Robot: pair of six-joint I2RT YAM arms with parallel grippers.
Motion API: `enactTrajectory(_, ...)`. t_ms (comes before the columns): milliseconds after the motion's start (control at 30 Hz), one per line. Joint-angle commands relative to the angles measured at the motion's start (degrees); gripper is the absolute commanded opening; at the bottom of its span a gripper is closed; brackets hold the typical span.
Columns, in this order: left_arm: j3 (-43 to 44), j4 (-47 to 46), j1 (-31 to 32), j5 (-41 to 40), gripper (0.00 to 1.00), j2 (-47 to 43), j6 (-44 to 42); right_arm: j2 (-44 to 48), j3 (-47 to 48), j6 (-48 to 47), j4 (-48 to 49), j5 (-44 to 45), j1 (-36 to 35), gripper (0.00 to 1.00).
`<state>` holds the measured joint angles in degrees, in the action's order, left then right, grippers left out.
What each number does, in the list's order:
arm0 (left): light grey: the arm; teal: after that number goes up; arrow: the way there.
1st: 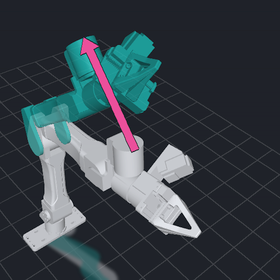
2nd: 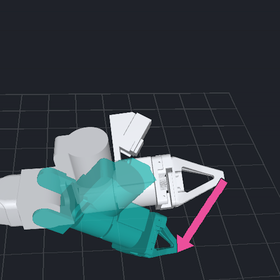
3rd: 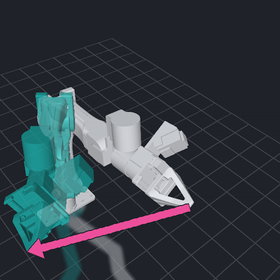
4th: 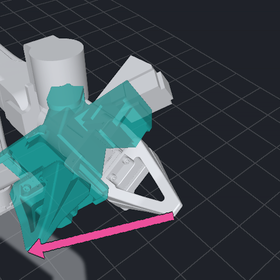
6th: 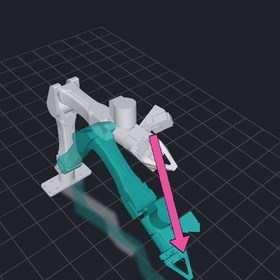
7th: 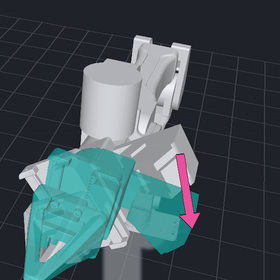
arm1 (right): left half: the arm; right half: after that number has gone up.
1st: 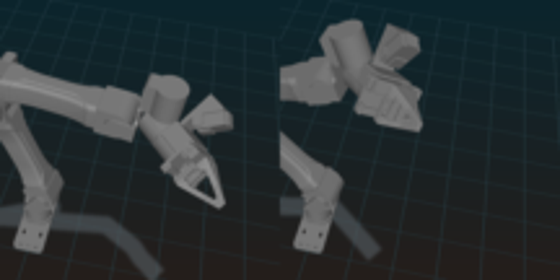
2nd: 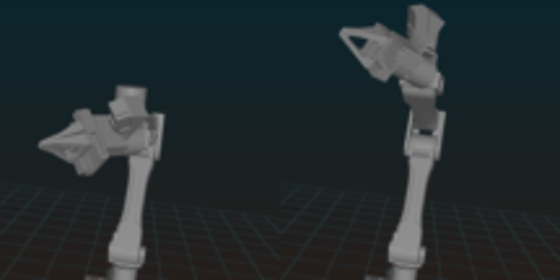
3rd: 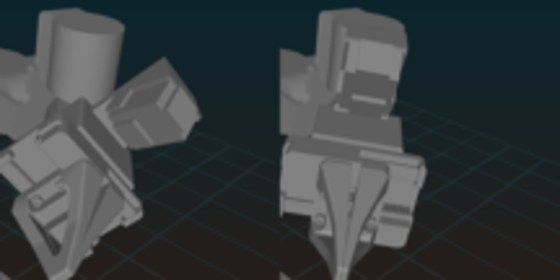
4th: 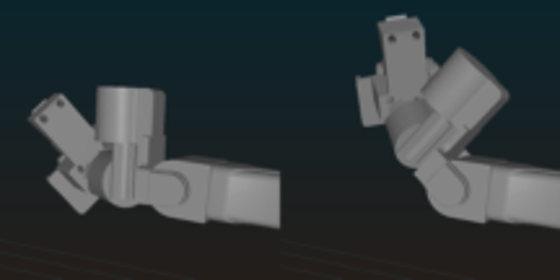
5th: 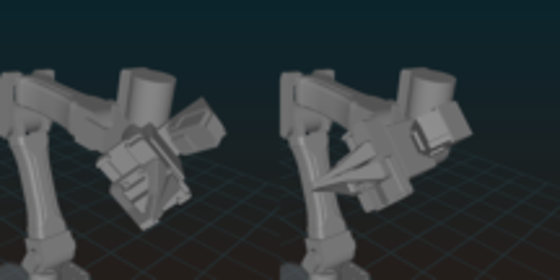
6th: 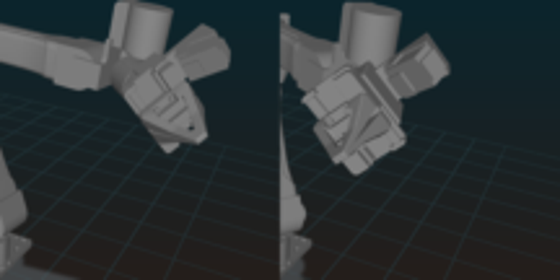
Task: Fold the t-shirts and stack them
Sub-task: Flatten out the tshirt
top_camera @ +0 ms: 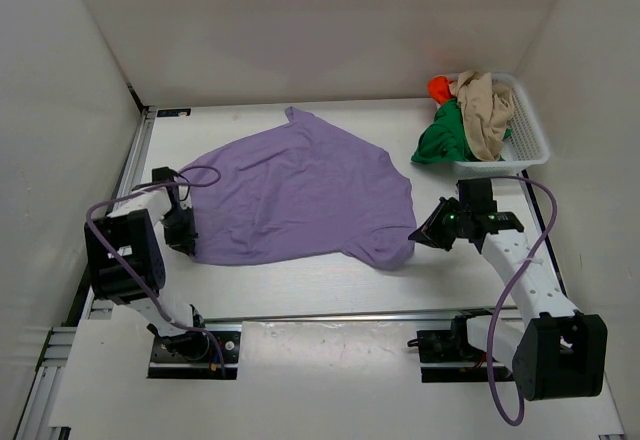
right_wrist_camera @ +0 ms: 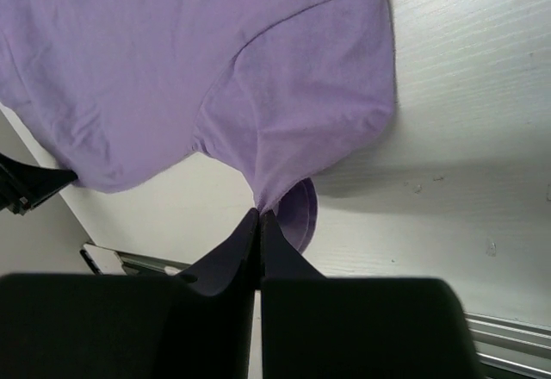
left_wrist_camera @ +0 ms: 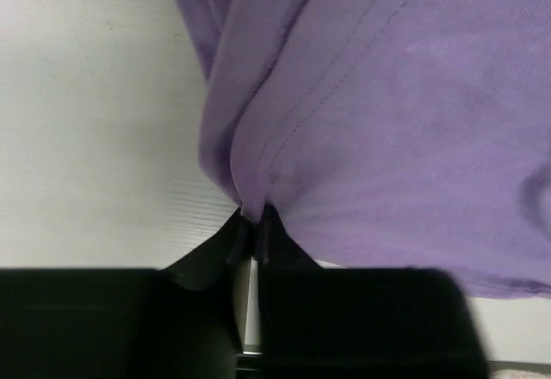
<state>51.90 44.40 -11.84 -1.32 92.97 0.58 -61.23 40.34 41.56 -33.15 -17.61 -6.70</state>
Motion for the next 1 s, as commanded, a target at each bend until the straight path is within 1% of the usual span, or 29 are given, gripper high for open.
enactTrajectory(0,-2.1,-2.6,1.1,2.5,0.1,3.0,-0.6,0.0,2.8,-1.5,-0.4,1.4,0.4,0.0)
enactTrajectory(33,-2.1,-2.7,1.1,2.5,0.1,3.5,-0.6,-0.6,4.5,-2.1,-1.0,1.4,0.4,0.0)
enactTrajectory(133,-2.1,-2.7,1.1,3.1,0.1,0.6,-0.6,-0.6,7.5,-3.4,-2.9,2.6,0.9,0.0)
enactTrajectory(167,-2.1,-2.7,1.1,1.9,0.1,-0.8,-0.6,-0.6,10.4,-3.4,-4.8,4.2,0.9,0.0)
enactTrajectory(200,-2.1,-2.1,0.4,0.9,0.1,-5.0,-0.6,0.1,12.1,-5.2,-5.9,5.1,0.9,0.0)
enactTrajectory(267,-0.8,-0.7,0.4,-1.0,0.1,-10.4,-0.6,1.5,16.1,-6.5,-9.7,7.0,0.9,0.0)
enactTrajectory(300,-0.1,0.4,0.4,-1.6,0.1,-16.4,-0.6,2.6,20.5,-7.2,-11.0,8.0,0.9,0.0)
enactTrajectory(367,3.3,4.0,0.4,-2.8,0.1,-22.4,-0.6,4.2,25.0,-9.2,-13.3,11.3,0.9,0.0)
enactTrajectory(400,4.7,4.9,0.4,-4.2,0.1,-27.9,-0.6,6.0,27.3,-9.2,-15.1,12.6,0.9,0.0)
enactTrajectory(433,6.3,5.6,0.4,-5.0,0.1,-30.5,-0.6,7.1,31.6,-10.6,-15.9,13.7,0.9,0.0)
enactTrajectory(467,9.5,6.4,0.4,-6.0,0.1,-32.7,-0.6,8.0,33.8,-11.1,-16.5,14.7,0.9,0.0)
enactTrajectory(533,13.1,7.1,0.4,-7.8,0.1,-38.4,-0.6,10.9,38.3,-12.8,-17.6,16.5,0.9,0.0)
enactTrajectory(567,17.1,7.1,0.4,-7.8,0.1,-40.0,-0.6,11.7,42.9,-13.6,-18.3,16.6,0.9,0.0)
enactTrajectory(633,21.4,7.9,0.4,-7.8,0.1,-42.8,-0.6,14.0,48.0,-14.8,-18.3,16.6,0.9,0.0)
enactTrajectory(667,25.8,7.9,0.4,-7.1,0.1,-45.3,-0.6,14.6,50.5,-15.5,-18.3,17.2,0.9,0.0)
enactTrajectory(700,28.1,7.9,0.4,-7.1,0.1,-46.4,-0.6,15.2,53.2,-16.2,-18.3,18.6,0.9,0.0)
enactTrajectory(733,30.7,7.9,0.4,-6.4,0.1,-47.1,-0.6,15.8,59.1,-16.2,-18.3,19.7,0.9,0.0)
enactTrajectory(767,33.2,7.4,0.4,-6.4,0.1,-47.6,-0.6,15.8,62.3,-17.8,-18.3,20.5,0.9,0.0)
enactTrajectory(800,38.5,7.4,0.4,-6.4,0.1,-47.6,-0.6,15.2,65.8,-18.4,-18.3,21.1,0.9,0.0)
enactTrajectory(833,41.2,7.4,0.4,-6.4,0.1,-47.6,-0.6,14.6,72.7,-19.0,-17.7,21.1,0.9,0.0)
enactTrajectory(867,43.7,7.4,0.4,-6.4,0.1,-46.8,-0.6,13.2,75.9,-19.8,-17.7,21.1,0.9,0.0)
enactTrajectory(900,48.3,7.4,0.4,-6.4,0.1,-46.3,-0.6,12.5,78.7,-20.3,-17.7,21.8,0.9,0.0)
enactTrajectory(967,52.6,8.2,0.4,-6.4,0.1,-44.3,-0.6,10.5,84.7,-20.3,-17.2,22.9,0.9,0.0)
